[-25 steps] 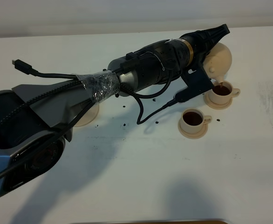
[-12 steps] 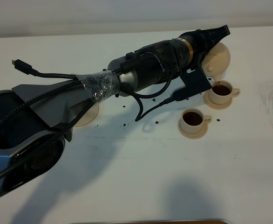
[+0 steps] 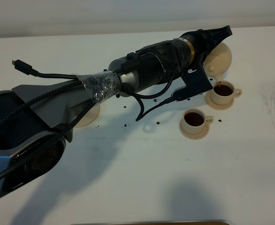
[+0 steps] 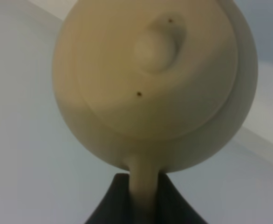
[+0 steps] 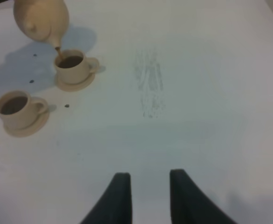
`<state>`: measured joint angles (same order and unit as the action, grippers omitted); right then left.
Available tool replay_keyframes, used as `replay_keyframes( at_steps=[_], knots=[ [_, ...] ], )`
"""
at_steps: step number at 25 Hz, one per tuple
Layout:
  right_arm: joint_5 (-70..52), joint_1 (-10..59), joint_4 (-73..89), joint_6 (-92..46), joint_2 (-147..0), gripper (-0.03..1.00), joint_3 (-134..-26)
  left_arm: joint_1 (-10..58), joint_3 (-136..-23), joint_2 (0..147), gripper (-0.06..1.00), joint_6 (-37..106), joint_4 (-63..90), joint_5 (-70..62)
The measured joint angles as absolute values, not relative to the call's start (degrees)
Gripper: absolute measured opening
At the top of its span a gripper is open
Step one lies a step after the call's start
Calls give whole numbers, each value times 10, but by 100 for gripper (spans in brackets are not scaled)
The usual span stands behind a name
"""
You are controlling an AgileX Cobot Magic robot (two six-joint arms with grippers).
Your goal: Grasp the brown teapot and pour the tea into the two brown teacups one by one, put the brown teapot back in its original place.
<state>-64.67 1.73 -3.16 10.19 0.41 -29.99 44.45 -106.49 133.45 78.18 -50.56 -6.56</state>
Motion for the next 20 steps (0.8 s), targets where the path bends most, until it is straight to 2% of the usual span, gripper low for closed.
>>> replay_keyframes(
  at_steps=[10, 20],
  knots=[
    [-647, 17, -32, 102, 4, 22, -300, 445, -1065, 1334, 8, 768, -503, -62],
    [-647, 17, -32, 102, 4, 22, -300, 445, -1065, 1334, 8, 758, -392, -111]
  ],
)
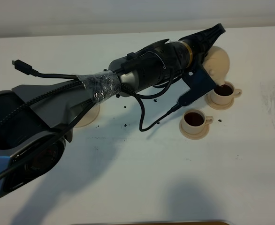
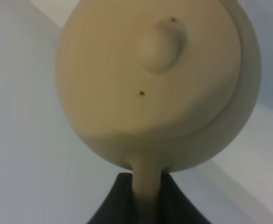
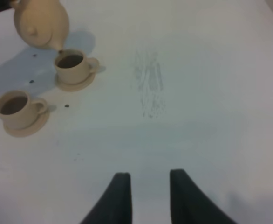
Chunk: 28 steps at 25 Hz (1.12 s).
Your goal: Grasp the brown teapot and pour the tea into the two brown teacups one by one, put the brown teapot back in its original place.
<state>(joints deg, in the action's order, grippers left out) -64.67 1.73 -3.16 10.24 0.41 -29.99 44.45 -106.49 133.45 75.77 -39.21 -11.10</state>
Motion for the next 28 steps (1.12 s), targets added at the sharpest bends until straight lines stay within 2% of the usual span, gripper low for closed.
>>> replay_keyframes(
  at_steps=[15, 28],
  knots=[
    [-647, 17, -32, 102, 4, 22, -300, 417, -1065, 1296, 8, 722, -238, -178],
    [-647, 17, -32, 102, 4, 22, -300, 371, -1065, 1269, 8, 471, -21, -338]
  ],
)
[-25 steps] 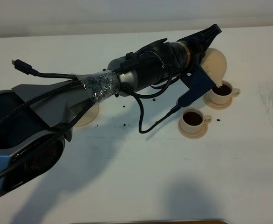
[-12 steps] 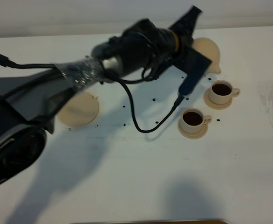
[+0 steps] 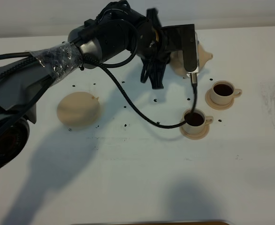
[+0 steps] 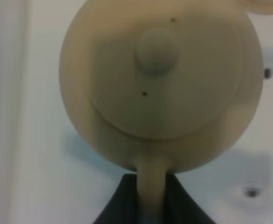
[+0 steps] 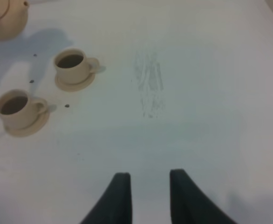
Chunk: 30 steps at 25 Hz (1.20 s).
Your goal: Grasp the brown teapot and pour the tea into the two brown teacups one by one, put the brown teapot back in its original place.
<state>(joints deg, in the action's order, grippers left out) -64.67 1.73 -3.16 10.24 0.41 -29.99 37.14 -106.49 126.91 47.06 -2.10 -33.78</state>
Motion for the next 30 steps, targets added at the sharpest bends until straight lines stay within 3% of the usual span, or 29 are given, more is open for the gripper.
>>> replay_keyframes(
  at_steps=[13, 30],
  knots=[
    [-647, 17, -32, 102, 4, 22, -300, 367, -1065, 1269, 8, 226, 43, -419],
    [-647, 17, -32, 102, 4, 22, -300, 365, -1066, 1327, 8, 188, 63, -427]
  ],
)
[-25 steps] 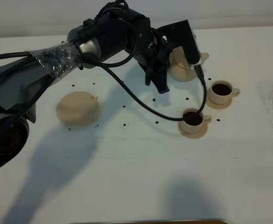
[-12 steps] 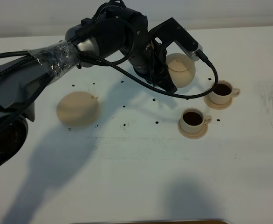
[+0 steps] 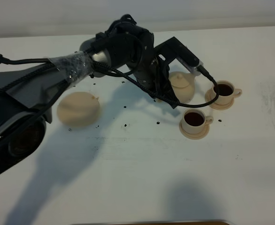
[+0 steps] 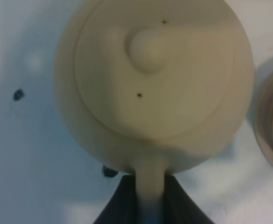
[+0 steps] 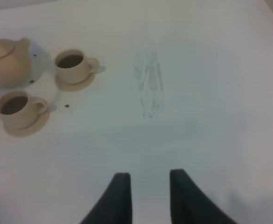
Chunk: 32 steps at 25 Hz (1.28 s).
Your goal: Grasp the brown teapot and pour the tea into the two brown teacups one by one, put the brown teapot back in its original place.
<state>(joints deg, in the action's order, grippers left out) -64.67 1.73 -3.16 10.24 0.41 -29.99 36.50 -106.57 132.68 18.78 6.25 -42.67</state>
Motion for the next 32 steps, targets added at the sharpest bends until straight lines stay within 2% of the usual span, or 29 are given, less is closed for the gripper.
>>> replay_keyframes(
  at_steps=[10, 19, 24, 32],
  knots=[
    [-647, 17, -32, 102, 4, 22, -300, 364, -1066, 1303, 8, 188, 60, -427],
    [-647, 17, -32, 102, 4, 22, -300, 325, -1046, 1234, 8, 129, 7, -486],
    [-647, 17, -32, 102, 4, 22, -300, 292, -950, 1165, 8, 121, 0, -452],
    [-647, 17, -32, 102, 4, 22, -300, 230, -724, 1039, 8, 87, 0, -360]
  ],
)
